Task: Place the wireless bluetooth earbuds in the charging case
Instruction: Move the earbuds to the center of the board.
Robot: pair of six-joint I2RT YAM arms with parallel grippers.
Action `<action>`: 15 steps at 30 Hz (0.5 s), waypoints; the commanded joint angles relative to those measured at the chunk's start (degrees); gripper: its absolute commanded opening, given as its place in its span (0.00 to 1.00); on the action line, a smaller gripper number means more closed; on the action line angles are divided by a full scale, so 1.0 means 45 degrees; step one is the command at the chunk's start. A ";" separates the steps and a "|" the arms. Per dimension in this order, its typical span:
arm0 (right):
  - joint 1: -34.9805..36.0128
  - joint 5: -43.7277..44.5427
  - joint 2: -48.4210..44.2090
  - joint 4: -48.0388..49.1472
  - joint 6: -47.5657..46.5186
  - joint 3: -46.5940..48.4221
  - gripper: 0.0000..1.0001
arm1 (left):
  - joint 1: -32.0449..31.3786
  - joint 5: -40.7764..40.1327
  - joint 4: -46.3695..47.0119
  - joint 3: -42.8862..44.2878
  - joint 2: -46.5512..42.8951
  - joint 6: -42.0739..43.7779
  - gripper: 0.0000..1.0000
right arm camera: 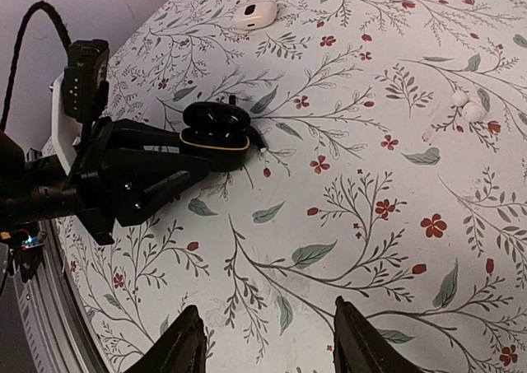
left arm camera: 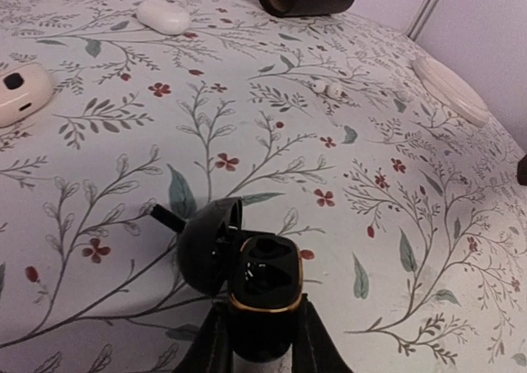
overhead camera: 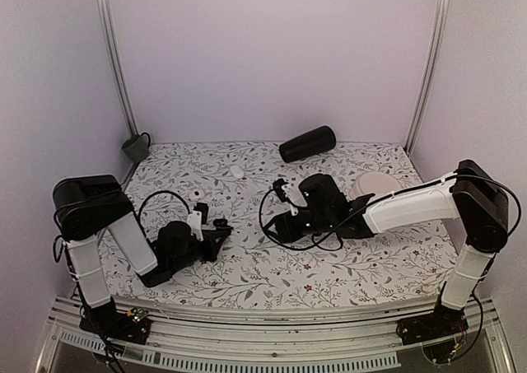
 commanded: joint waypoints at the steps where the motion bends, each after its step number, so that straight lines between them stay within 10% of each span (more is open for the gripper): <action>1: 0.0071 0.0410 -0.0688 0.0242 0.0047 -0.0479 0.54 | -0.0439 0.1883 0.0445 0.0979 0.0744 0.0775 0.00; 7: 0.0057 0.0811 -0.1073 0.0196 0.0206 -0.0972 0.53 | -0.1136 0.3610 0.0000 0.2389 0.1567 0.0834 0.00; 15: 0.0063 0.0915 -0.1028 0.0164 0.0246 -0.0860 0.53 | -0.0788 0.0948 -0.1787 0.1756 -0.1849 0.0448 0.00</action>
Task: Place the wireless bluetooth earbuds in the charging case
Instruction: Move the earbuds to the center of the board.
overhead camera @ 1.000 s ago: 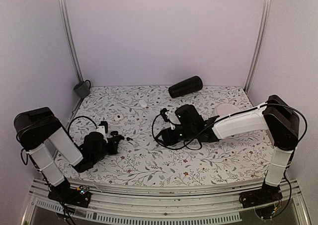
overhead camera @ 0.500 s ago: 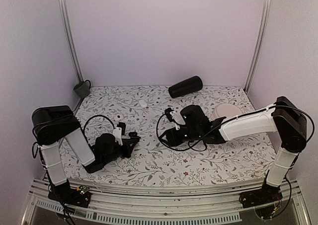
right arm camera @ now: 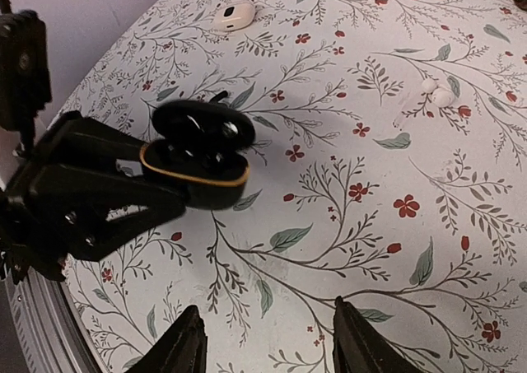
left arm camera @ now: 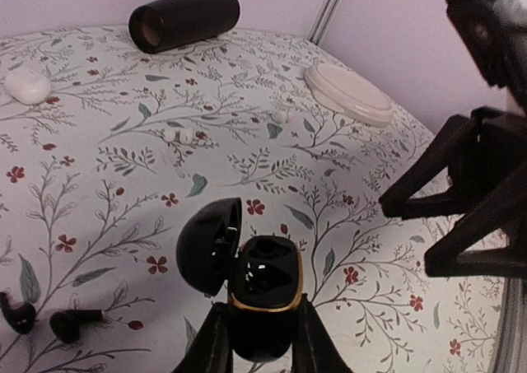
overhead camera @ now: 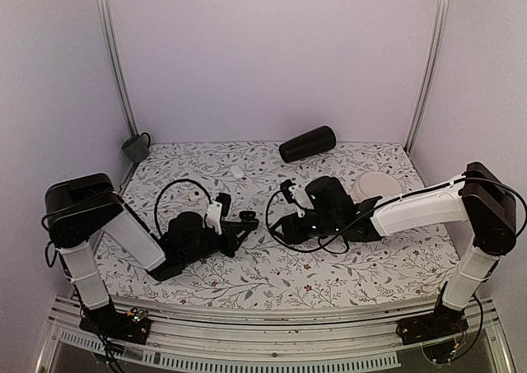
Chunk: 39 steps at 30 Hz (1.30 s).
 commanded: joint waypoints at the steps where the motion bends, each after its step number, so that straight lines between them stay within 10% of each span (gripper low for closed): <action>1: 0.0071 0.0205 -0.0155 0.0135 0.0117 0.0089 0.53 | 0.0687 -0.1502 -0.1439 -0.0499 -0.2178 -0.0111 0.00; 23: 0.0071 -0.0030 -0.0226 0.0155 0.0134 -0.0088 0.52 | 0.3795 -0.0649 -0.0075 -0.0806 0.1425 -0.0509 0.00; 39: 0.0058 0.0518 -0.0568 0.0273 0.0271 -0.0869 0.52 | -0.0242 -0.2240 -0.2040 0.0355 0.2062 -0.2292 0.00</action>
